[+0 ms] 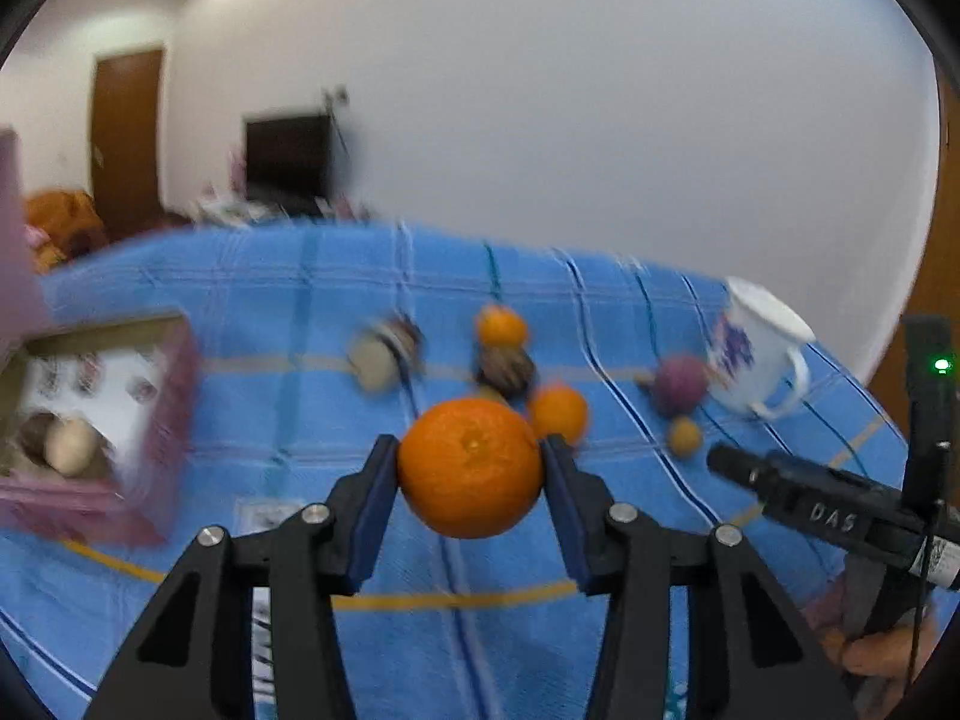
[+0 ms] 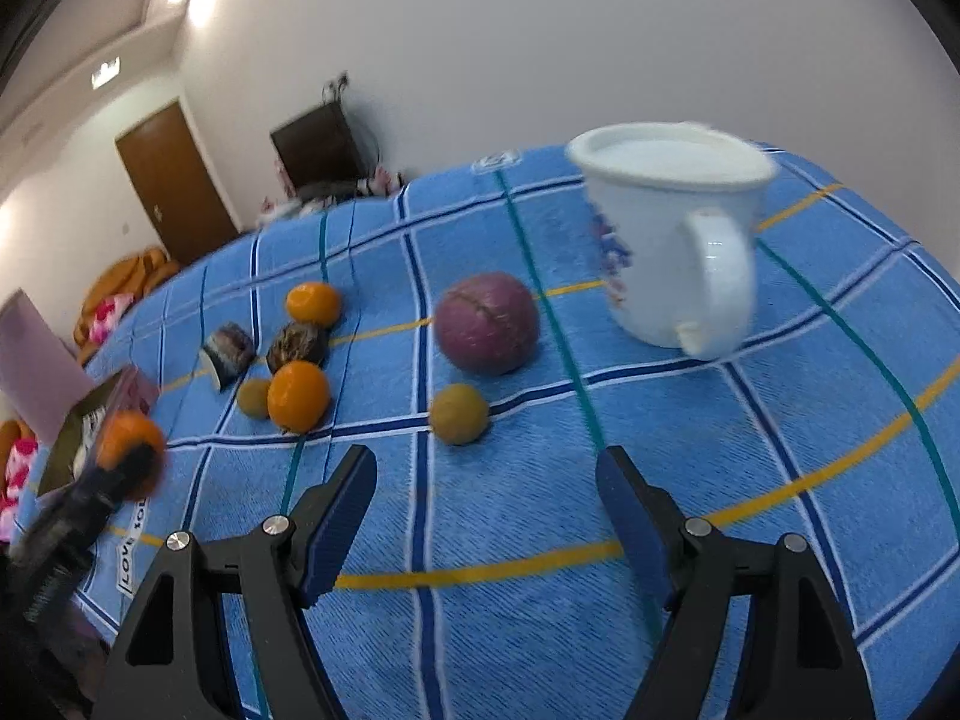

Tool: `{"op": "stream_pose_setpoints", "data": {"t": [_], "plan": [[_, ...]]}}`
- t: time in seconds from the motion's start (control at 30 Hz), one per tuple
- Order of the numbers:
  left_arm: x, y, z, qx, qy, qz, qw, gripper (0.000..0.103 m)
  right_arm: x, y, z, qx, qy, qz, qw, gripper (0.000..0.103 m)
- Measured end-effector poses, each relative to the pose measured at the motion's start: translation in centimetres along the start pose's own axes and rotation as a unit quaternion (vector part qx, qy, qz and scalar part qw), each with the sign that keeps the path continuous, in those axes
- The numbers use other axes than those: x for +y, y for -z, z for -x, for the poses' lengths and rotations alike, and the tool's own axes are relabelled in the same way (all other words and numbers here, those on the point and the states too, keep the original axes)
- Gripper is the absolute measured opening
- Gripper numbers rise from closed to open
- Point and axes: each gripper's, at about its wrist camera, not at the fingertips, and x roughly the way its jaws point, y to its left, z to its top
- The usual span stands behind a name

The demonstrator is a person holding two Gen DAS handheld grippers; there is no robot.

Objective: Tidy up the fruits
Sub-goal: 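Grasp the large orange with the left tool while the right tool grasps a small yellow fruit, then carry the orange with the left tool while the right tool carries the yellow fruit to the tin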

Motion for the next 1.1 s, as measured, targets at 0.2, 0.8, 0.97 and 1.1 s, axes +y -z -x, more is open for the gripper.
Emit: {"op": "stream_pose_setpoints", "data": {"t": [0.2, 0.8, 0.97, 1.1], "plan": [[2.7, -0.8, 0.0, -0.016, -0.048, 0.007, 0.9987, 0.05, 1.9, -2.2, -4.0, 0.039, 0.024, 0.021, 0.999, 0.058], [4.5, -1.0, 0.7, -0.007, -0.062, 0.021, 0.9978, 0.05, 4.9, -0.2, -1.0, -0.032, -0.027, 0.036, 0.998, 0.028], [6.0, -1.6, 2.2, -0.024, -0.077, 0.009, 0.9967, 0.05, 8.2, 0.4, 1.6, -0.068, -0.089, 0.042, 0.993, 0.028], [8.1, -2.1, 2.6, -0.028, -0.096, 0.007, 0.995, 0.05, 11.4, 0.6, 2.2, -0.08, -0.102, 0.055, 0.99, 0.028]]}}
